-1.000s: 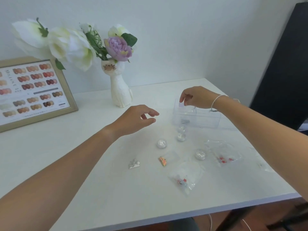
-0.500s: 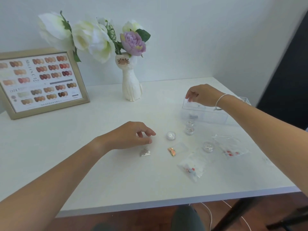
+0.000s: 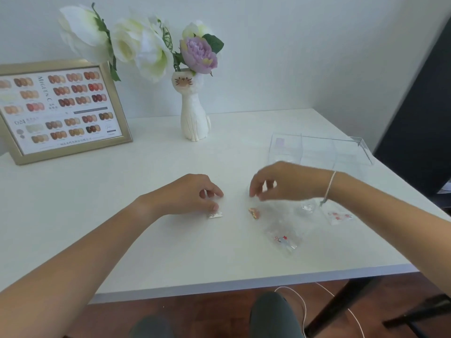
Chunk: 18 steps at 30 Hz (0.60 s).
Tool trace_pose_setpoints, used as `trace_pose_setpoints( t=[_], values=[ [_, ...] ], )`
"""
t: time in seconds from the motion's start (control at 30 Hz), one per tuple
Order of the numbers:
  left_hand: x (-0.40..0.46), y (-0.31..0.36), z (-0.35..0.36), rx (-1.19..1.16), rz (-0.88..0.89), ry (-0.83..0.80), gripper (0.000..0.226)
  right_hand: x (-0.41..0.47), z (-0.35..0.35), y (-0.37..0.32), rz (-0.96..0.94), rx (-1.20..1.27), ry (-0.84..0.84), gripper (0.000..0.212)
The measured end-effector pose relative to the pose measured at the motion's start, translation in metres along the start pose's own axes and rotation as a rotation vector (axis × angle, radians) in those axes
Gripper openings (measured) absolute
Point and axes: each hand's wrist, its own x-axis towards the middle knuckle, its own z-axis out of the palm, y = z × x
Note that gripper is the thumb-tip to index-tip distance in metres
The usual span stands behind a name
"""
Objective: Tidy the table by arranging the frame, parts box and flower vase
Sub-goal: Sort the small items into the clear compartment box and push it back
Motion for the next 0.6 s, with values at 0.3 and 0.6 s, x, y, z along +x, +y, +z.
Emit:
trace_pose_setpoints(
  t=[0.3,0.6],
  values=[
    [0.001,0.004,0.001,0.001,0.011,0.037,0.016,-0.005,0.023,-0.006,0.014,-0.099,-0.088,0.026],
    [0.004,0.004,0.003,-0.095,-0.010,0.091,0.019,-0.004,0.026,0.001,0.054,-0.039,-0.058,0.026]
  ],
)
